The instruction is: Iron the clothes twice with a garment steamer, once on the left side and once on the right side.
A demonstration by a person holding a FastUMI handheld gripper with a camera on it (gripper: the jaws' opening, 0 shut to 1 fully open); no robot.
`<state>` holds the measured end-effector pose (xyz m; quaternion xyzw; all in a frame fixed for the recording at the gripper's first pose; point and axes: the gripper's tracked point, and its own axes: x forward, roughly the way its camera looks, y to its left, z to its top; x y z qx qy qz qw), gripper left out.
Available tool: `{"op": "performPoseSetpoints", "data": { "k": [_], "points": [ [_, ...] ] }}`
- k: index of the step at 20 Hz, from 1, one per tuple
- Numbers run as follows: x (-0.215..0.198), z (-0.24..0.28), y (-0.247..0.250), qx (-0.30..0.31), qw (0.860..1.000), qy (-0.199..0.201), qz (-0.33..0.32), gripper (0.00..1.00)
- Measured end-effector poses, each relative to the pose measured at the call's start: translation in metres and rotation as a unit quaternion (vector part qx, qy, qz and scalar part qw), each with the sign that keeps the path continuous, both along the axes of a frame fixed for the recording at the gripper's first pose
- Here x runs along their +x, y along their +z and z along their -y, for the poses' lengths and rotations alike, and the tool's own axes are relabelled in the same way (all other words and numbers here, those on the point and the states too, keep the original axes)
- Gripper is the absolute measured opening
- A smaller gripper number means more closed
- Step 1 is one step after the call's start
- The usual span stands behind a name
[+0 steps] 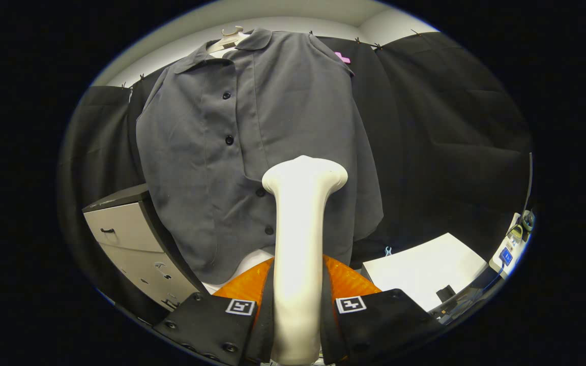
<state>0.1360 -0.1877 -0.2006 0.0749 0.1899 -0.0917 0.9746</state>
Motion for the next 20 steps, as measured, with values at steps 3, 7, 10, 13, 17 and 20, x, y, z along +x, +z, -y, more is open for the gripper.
{"op": "performPoseSetpoints", "data": {
  "k": [3, 7, 10, 13, 17, 20],
  "points": [
    [-0.008, -0.002, -0.013, 0.004, 1.000, -0.001, -0.012, 0.44],
    [-0.017, -0.004, -0.030, 0.011, 1.000, -0.003, -0.027, 0.44],
    [-0.023, -0.004, -0.034, 0.010, 0.999, -0.006, -0.032, 0.44],
    [-0.031, -0.007, -0.030, 0.010, 0.999, -0.005, -0.030, 0.44],
    [-0.040, -0.015, -0.014, 0.003, 1.000, -0.001, -0.017, 0.44],
    [-0.047, -0.027, 0.010, 0.000, 1.000, 0.006, 0.003, 0.44]
  ]
}}
